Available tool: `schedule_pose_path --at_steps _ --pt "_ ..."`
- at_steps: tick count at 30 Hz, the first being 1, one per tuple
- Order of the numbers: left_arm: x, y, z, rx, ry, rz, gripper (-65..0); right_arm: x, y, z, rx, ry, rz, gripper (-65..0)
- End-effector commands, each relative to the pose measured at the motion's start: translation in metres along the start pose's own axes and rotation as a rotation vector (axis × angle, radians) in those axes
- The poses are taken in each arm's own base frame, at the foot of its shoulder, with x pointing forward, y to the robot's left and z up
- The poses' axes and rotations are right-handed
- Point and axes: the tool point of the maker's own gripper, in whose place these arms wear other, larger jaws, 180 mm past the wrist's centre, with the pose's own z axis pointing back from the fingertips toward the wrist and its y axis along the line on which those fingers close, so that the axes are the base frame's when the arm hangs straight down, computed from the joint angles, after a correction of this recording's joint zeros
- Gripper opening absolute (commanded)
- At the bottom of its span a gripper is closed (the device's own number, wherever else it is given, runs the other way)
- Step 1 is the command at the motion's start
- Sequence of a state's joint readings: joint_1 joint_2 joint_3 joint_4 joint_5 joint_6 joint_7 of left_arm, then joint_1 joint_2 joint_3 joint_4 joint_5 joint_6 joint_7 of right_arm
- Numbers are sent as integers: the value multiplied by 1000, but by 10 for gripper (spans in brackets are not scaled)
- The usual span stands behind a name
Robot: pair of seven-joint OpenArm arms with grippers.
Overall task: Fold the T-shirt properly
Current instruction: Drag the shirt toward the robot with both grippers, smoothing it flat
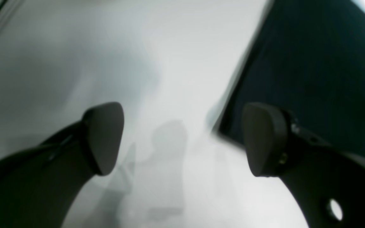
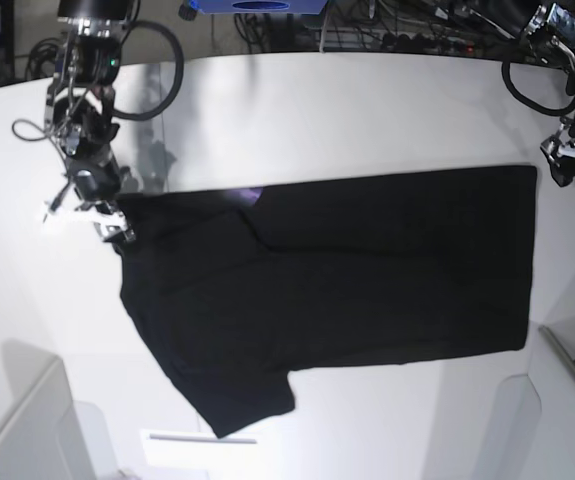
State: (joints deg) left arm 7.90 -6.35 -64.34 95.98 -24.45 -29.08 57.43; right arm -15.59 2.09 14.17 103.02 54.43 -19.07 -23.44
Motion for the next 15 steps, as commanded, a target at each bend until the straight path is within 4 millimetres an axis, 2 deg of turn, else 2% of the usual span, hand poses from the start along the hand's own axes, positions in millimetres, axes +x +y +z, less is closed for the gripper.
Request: schedule_pose_path --at_steps 1,4,8,15 --pt "12 1 6 -11 -41 -33 -89 5 4 7 17 -29 -16 -294" --pt "-9 3 8 -12 6 -39 -89 -9 -21 14 -44 -14 -66 -293" --pt "-23 -2 7 -21 26 -7 -89 -20 -38 8 -89 17 -84 -293" --pt "-45 -15 -16 -71 97 45 -89 -13 -50 8 -118 -32 -79 -294"
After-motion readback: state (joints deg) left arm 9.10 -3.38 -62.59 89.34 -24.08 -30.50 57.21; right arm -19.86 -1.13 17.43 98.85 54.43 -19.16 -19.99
